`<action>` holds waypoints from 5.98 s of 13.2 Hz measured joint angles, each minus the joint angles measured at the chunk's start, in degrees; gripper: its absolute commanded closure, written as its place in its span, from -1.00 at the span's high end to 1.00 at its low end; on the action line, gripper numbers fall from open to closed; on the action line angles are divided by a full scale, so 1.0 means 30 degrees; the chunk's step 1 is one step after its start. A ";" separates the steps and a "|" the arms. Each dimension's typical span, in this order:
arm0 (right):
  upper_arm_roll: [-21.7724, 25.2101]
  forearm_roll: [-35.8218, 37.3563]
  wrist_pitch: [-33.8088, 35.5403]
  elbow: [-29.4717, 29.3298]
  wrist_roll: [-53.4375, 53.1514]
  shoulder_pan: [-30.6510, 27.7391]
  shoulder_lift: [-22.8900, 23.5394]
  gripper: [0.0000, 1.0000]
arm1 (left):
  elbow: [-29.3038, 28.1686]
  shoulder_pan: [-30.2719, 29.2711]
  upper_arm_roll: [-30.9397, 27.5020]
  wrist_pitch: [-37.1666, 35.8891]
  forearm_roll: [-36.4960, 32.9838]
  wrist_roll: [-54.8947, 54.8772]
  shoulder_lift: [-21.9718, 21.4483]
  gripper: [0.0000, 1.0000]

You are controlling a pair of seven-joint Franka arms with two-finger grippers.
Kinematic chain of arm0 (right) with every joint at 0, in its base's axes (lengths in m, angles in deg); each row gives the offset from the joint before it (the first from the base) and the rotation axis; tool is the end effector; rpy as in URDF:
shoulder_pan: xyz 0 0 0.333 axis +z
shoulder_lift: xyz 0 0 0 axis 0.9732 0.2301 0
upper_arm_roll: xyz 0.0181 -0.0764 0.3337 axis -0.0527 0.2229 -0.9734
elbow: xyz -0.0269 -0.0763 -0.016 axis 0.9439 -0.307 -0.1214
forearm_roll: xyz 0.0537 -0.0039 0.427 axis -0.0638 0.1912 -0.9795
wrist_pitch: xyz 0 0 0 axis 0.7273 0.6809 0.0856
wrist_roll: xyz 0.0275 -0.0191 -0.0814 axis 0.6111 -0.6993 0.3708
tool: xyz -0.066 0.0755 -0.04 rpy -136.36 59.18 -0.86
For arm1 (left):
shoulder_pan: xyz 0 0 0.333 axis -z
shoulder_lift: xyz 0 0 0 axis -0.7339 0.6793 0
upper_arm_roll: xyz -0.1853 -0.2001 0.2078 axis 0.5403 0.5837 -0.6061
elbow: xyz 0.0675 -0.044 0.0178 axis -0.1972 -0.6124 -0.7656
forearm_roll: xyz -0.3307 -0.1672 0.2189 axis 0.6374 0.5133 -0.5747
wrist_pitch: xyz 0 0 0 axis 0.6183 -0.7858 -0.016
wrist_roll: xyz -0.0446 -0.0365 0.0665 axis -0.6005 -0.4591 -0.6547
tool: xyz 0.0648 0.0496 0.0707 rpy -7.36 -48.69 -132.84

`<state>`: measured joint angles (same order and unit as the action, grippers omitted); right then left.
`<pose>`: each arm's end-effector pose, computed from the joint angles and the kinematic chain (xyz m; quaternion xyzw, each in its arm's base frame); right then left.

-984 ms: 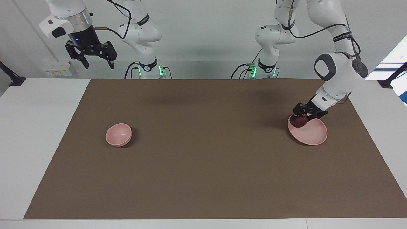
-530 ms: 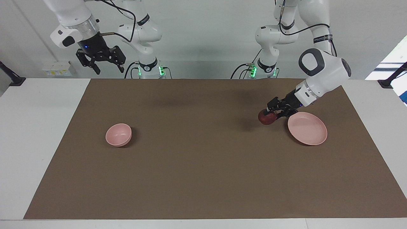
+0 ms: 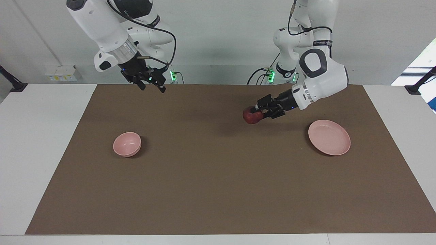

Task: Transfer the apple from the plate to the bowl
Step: 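Lift the apple with the left gripper while the right gripper approaches, then close the right gripper around the apple held by the left gripper, then open the left gripper while the right gripper pulls the apple away, then carry the apple over the pink bowl while the left gripper retracts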

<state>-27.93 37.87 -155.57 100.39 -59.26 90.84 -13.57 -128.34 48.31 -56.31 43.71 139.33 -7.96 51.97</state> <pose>0.5832 0.1431 0.5985 -0.9313 0.2986 0.0928 0.1867 0.5399 -0.2371 0.4530 0.8634 0.0545 -0.0312 0.5006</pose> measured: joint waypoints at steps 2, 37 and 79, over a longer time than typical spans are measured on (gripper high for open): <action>0.0021 -0.2126 -0.0482 0.0016 -0.1885 0.0081 0.0597 1.00 | 0.0103 -0.0006 0.0928 0.1323 0.1269 0.0851 -0.0543 -1.00; -0.0126 -1.1042 -0.1193 0.0252 -0.7387 0.0783 0.2796 1.00 | 0.1161 -0.0176 0.6781 1.0035 0.5313 0.1890 -0.1213 -1.00; 0.0343 0.6486 -0.5037 0.3639 1.4131 -0.4752 0.3885 -1.00 | 0.1714 -0.0200 -0.0379 -0.1659 -2.0274 0.7614 -0.1072 1.00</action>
<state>-26.90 57.33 -170.68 111.30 -16.87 76.59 -1.92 -123.20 47.71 -57.45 38.73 78.51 14.88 48.76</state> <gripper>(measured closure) 0.233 0.000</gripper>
